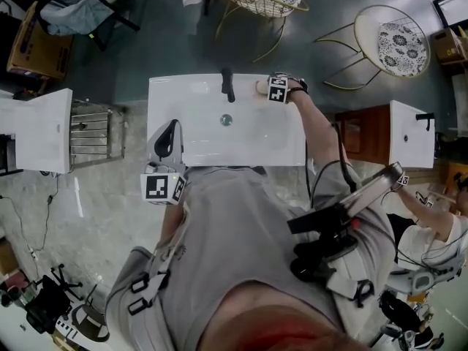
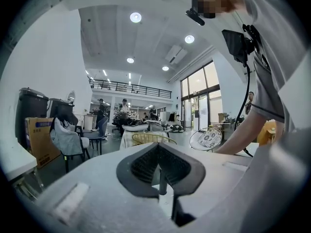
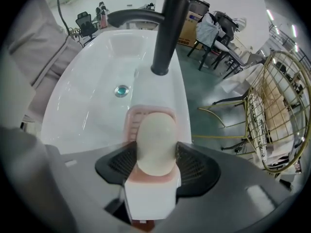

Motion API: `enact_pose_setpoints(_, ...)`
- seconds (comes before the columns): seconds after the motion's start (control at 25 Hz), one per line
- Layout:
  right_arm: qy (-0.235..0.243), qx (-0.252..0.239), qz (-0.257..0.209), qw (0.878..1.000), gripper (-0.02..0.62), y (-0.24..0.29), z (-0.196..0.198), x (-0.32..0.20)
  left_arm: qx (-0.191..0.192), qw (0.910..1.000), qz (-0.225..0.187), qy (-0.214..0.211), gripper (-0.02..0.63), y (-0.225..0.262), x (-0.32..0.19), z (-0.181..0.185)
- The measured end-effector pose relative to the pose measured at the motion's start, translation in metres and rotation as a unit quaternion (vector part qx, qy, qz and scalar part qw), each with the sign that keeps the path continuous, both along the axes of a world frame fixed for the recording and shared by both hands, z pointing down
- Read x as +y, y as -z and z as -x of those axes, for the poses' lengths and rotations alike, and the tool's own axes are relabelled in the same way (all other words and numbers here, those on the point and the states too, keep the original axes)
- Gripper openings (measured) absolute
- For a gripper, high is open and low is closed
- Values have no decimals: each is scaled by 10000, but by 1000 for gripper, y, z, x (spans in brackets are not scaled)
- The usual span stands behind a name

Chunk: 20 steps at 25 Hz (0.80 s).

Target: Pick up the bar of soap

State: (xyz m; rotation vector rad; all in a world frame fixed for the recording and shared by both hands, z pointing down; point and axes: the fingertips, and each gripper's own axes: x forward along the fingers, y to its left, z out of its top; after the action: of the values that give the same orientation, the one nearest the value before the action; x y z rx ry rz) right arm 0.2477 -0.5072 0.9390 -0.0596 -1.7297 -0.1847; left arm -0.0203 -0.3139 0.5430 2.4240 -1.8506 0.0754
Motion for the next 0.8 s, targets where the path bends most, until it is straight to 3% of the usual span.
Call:
enact_pose_setpoints(0.44, 84, -127, -315, 9994, 253, 11, 3, 6, 115, 9998, -4, -136, 0, 2, 8, -14)
enact_pose_setpoints(0.8, -162, -258, -343, 9989, 253, 25, 4, 6, 102, 9998, -146, -107, 0, -1, 17, -4)
